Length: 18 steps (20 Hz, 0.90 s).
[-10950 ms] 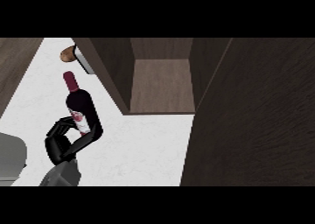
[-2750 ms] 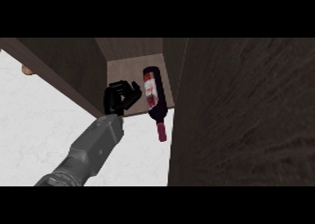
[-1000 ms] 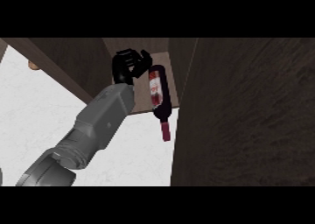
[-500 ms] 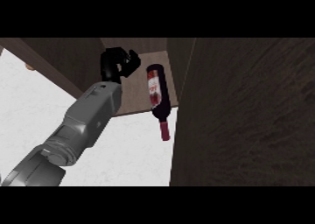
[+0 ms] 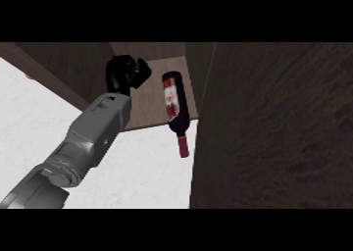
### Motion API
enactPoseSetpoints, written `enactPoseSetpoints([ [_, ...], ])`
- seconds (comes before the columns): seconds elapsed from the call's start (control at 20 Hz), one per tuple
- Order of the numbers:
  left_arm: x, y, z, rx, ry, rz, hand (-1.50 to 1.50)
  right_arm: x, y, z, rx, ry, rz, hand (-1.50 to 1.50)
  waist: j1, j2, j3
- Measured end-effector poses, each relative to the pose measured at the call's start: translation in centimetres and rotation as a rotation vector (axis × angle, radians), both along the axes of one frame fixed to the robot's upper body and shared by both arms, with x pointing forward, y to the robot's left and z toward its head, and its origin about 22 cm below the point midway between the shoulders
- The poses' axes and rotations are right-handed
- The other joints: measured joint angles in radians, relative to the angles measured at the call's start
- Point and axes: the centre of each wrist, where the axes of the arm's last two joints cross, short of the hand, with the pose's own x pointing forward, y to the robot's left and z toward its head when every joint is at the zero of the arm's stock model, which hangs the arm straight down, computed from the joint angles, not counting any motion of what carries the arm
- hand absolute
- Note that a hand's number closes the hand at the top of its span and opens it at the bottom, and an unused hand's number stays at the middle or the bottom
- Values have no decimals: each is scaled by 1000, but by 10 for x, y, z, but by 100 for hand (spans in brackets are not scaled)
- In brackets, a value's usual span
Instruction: Pick up the wine, place it into the cabinet and close the cabinet
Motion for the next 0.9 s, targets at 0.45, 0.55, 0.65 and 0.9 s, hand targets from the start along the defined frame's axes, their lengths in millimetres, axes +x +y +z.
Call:
enactPoseSetpoints([
  [0.45, -1, 2, -2, -36, 44, -17, -150, -1, 3, 2, -8, -8, 17, -150, -3, -2, 0],
  [0.55, -1, 3, -2, -48, 51, -14, -150, -1, 3, 1, -3, -5, 18, -150, -5, -2, 1],
  [0.65, -1, 2, -2, -60, 53, -20, -150, 0, 2, 0, -4, -5, 16, -150, -4, -1, 1],
  [0.9, 0, 0, -1, -58, 42, -45, -150, 0, 4, 1, -11, -7, 24, -150, 1, 0, -2],
])
